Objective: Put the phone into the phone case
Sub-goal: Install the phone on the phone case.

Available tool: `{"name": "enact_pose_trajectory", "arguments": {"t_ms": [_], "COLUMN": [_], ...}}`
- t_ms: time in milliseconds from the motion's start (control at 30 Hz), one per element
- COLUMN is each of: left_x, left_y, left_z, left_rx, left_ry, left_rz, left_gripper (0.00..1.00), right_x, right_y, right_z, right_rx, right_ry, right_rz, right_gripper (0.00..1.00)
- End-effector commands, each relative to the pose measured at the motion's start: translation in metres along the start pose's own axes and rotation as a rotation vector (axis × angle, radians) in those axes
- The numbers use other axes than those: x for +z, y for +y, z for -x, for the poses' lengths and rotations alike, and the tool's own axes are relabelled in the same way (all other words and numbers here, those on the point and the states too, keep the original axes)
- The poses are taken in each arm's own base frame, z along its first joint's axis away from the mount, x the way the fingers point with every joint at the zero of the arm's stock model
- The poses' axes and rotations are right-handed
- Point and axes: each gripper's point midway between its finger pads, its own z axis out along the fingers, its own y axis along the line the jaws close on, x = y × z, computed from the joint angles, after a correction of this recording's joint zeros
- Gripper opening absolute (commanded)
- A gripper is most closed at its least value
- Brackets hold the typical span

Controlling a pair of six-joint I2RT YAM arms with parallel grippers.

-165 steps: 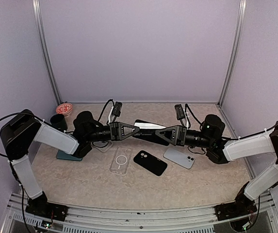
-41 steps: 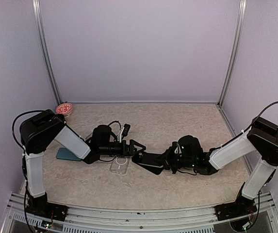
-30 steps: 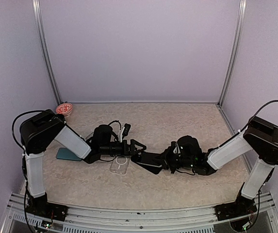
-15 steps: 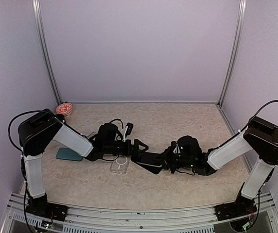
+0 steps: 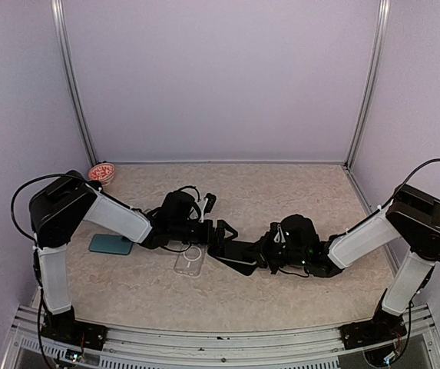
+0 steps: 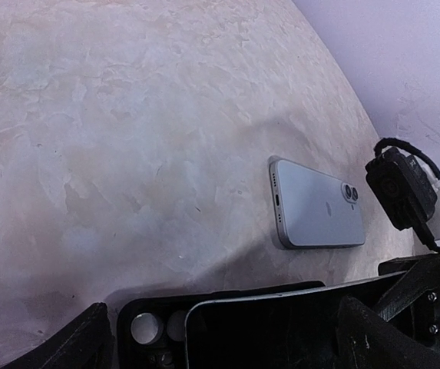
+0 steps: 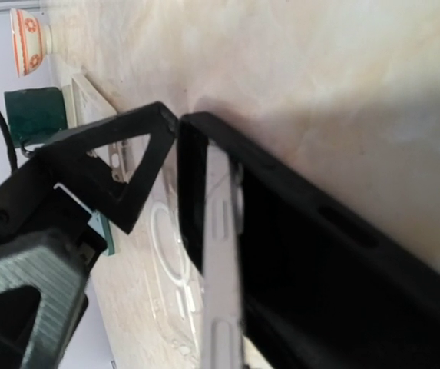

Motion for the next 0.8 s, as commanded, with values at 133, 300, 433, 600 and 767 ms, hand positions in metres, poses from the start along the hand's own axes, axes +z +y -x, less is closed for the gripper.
{"name": "enact_pose_trajectory", "arguments": {"t_ms": [133, 300, 433, 600, 767], "left_x": [0.003, -0.001, -0.002, -0.002, -0.001], "left_y": [0.004, -0.003, -0.008, -0.009, -0.01], "left_z": [-0.03, -0.031, -0.031, -0.034, -0.037], "left_rx": [-0.033, -0.051, -0.06, -0.068, -0.077], "left_ry": [0.106, 0.101, 0.1, 0.104, 0.109], "left_rz": [0.013, -0.005, -0.019, -0.021, -0.03], "left_gripper": [0.99, 0.99, 0.99, 0.99, 0.99], "right_x": [0.002, 0.007, 0.01, 0.012, 0.016], "right_y": [0.016, 0.014, 0.017, 0.019, 0.02], "right_z": [0.004, 0.001, 0.001, 0.005, 0.008], "right_rx": [-0.001, 0.046, 0.056, 0.061, 0.066], "right_ry": [-0.026, -0.002, 0.005, -0.011, -0.028], "right_rz": [0.048, 0.073, 0.097, 0.105, 0.123], "right_gripper": [0.0, 0.0, 0.0, 0.0, 0.0]}}
